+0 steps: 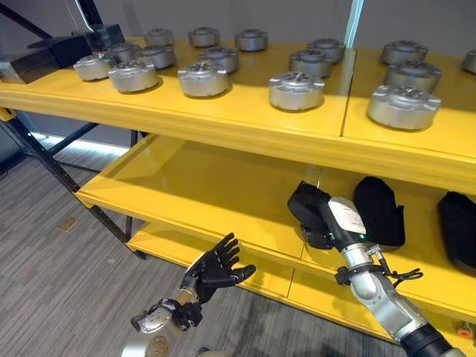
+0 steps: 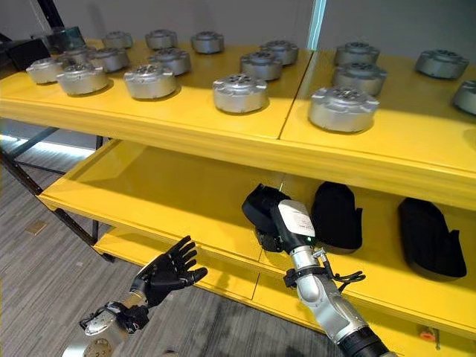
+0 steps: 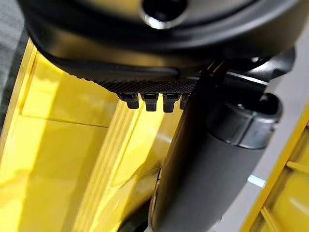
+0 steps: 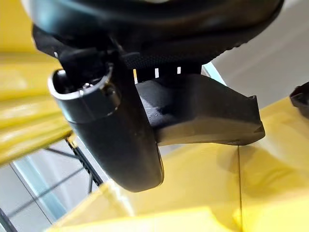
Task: Move parts from the plastic box to the shelf.
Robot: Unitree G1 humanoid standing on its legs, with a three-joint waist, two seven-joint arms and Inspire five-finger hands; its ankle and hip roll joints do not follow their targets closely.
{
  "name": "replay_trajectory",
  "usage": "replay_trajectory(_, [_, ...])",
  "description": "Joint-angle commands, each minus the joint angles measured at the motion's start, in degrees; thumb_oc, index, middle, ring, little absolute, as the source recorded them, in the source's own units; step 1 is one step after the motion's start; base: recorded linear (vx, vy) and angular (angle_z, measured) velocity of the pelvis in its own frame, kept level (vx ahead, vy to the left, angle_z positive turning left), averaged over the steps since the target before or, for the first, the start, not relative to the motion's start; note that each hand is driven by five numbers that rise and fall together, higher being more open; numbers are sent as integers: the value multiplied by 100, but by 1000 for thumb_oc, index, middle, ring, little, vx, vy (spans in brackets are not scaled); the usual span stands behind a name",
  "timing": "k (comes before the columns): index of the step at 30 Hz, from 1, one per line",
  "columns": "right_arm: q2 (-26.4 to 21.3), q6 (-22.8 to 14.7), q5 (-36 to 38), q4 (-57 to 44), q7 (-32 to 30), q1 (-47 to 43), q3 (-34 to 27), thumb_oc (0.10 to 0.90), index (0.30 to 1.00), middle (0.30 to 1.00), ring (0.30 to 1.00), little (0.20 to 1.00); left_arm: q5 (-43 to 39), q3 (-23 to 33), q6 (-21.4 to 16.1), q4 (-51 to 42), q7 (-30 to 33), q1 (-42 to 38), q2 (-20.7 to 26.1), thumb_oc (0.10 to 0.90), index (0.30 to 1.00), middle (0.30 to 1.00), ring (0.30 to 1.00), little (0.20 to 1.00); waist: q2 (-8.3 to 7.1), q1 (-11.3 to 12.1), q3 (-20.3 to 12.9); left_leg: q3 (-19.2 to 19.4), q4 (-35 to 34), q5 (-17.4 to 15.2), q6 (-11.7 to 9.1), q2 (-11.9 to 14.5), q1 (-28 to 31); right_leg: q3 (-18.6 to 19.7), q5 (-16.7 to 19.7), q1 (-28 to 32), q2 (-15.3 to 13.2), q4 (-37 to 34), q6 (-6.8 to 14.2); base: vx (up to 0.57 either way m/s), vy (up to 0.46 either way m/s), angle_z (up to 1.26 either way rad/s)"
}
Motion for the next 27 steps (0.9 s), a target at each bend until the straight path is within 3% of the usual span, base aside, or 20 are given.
replay_trajectory(1, [-196,-622,-213,-589,-111,-917,-102,400,300,300,300,300,419,233,-966,-488,-451,-397,421,900,1000,1000,1000,1000,53,54,52,176,-639,694,-450,197,324,-190,-1322,477,358,1227,-446,-39,529,-6])
replay_trajectory(3, [-330,-691,64,-507,147,-854,-152,400,300,300,300,300,168,156,-933,-478,-709,-510,542,900,1000,1000,1000,1000,50,34,140,233,-304,485,-409,44,203,-250,-1268,458,131,1370,-346,-30,584,-11])
replay_trajectory(4, [-371,-825,77,-331,121,-765,-168,400,300,300,300,300,14,122,-847,-408,-751,-623,576,900,1000,1000,1000,1000,26,0,222,293,-31,285,-288,-216,166,-268,-1006,505,-122,1289,-173,4,342,-11])
replay_trajectory(5, [-371,-825,77,-331,121,-765,-168,400,300,300,300,300,14,122,-847,-408,-751,-623,576,900,1000,1000,1000,1000,26,0,222,293,-31,285,-288,-216,166,-268,-1006,505,-122,1289,-173,54,409,-16])
replay_trajectory(6, [-258,-1004,58,-212,253,-659,-156,400,300,300,300,300,180,148,-787,-350,-557,-606,585,900,1000,1000,1000,1000,-23,38,249,510,72,142,-246,-379,292,-475,-434,492,-413,1135,-65,63,237,-7])
replay_trajectory(7, [-167,-1161,-89,-241,341,-557,-130,400,300,300,300,300,206,210,-806,-327,-571,-470,567,900,1000,1000,1000,1000,-33,108,254,822,6,109,-221,-396,480,-727,-261,428,-458,1130,-14,56,279,-43])
replay_trajectory(11, [-277,-931,111,-557,591,-541,26,400,300,300,300,300,38,293,-952,-437,-886,-182,726,900,1000,1000,1000,1000,-45,128,241,1183,-294,71,-148,-518,689,-1038,-489,331,104,985,-77,-6,54,-85])
replay_trajectory(13, [-316,-811,-5,-555,516,-395,-17,400,300,300,300,300,-146,337,-859,-759,-924,9,821,900,1000,1000,1000,1000,-103,33,289,860,-355,-8,16,-753,632,-532,-439,255,376,897,-77,-22,-40,-17])
replay_trajectory(15, [-269,-842,-147,-433,419,-415,41,400,300,300,300,300,-257,336,-848,-764,-836,-73,762,900,1000,1000,1000,1000,-63,-33,231,877,-541,111,-48,-739,602,-479,-617,415,594,544,-242,-41,-69,59])
replay_trajectory(27, [-211,-389,-640,109,250,-711,59,400,300,300,300,300,3,232,-548,-587,-1029,-220,565,900,1000,1000,1000,1000,-67,-34,-32,1171,-692,167,-139,-645,640,-635,-670,838,692,-59,-362,26,-64,-12])
